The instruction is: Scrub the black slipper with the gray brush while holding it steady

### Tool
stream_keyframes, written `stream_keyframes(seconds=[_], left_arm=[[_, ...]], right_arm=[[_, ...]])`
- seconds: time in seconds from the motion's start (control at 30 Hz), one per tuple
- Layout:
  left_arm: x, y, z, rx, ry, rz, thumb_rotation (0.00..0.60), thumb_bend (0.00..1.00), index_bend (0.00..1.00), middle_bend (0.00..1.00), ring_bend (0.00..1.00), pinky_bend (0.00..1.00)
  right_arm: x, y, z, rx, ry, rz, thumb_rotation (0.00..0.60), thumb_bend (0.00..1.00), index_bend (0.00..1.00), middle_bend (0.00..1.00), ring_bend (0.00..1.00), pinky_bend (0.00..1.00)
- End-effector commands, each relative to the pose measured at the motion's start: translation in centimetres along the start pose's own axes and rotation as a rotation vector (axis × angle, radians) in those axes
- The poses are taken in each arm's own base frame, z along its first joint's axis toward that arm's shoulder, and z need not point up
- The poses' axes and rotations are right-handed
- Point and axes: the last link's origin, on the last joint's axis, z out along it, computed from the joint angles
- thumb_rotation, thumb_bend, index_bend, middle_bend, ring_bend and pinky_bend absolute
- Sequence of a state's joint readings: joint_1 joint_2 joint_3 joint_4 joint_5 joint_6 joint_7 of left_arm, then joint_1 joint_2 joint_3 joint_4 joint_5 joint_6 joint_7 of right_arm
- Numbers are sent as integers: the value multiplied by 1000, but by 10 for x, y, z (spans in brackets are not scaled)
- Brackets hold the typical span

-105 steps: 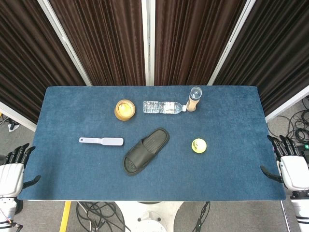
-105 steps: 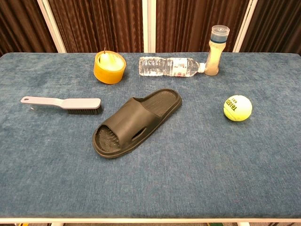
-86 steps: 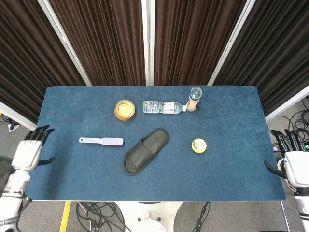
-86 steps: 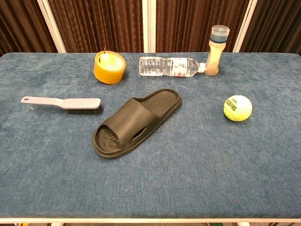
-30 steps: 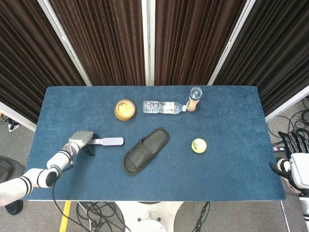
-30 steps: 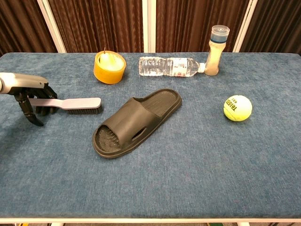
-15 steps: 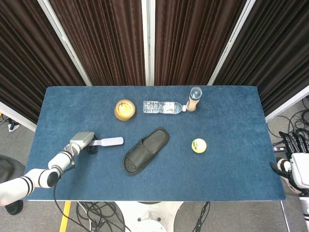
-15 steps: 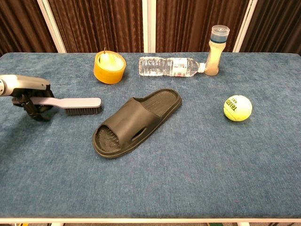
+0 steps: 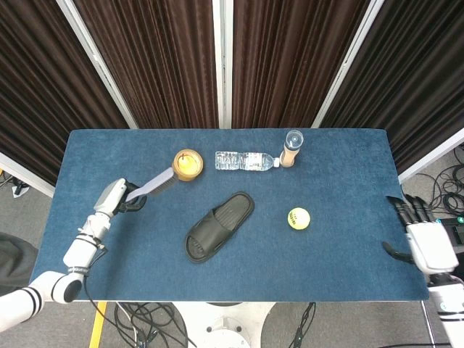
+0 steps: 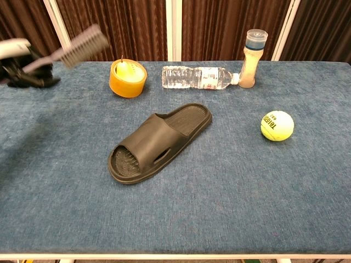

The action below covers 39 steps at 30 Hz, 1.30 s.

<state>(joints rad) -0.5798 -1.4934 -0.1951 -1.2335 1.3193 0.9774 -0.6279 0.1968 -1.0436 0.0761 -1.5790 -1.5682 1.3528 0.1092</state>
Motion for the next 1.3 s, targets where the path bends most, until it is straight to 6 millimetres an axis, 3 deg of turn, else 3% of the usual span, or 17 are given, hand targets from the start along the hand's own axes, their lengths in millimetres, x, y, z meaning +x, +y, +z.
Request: stream_keyframes(seconds=[0.03, 0.23, 0.37, 0.57, 0.83, 1.1, 1.3], left_arm=[[-8, 2, -33, -194, 76, -65, 600, 472, 1000, 1000, 1000, 1000], [-27, -2, -58, -323, 45, 131, 600, 474, 1000, 1000, 1000, 1000], [-42, -7, -71, -371, 9, 266, 600, 473, 1000, 1000, 1000, 1000], [-56, -15, -71, -371, -7, 373, 600, 469, 1000, 1000, 1000, 1000], [-67, -18, -57, -362, 12, 479, 600, 467, 1000, 1000, 1000, 1000], [-82, -16, -43, -366, 13, 541, 600, 467, 1000, 1000, 1000, 1000], [-87, -12, -29, -375, 26, 558, 600, 467, 1000, 1000, 1000, 1000]], right_arm=[[-6, -35, 29, 152, -70, -7, 600, 129, 78, 127, 0, 35], [-16, -109, 95, 384, -219, -39, 600, 127, 78, 121, 0, 36], [-35, -157, 142, 469, -344, -74, 600, 125, 77, 88, 0, 36], [-69, -205, 187, 520, -463, -190, 600, 93, 8, 28, 0, 20], [-100, -245, 222, 543, -512, -328, 600, 49, 0, 0, 0, 0], [-127, -271, 239, 545, -565, -417, 600, 45, 0, 0, 0, 0], [-136, -283, 245, 537, -573, -438, 600, 66, 0, 22, 0, 0]])
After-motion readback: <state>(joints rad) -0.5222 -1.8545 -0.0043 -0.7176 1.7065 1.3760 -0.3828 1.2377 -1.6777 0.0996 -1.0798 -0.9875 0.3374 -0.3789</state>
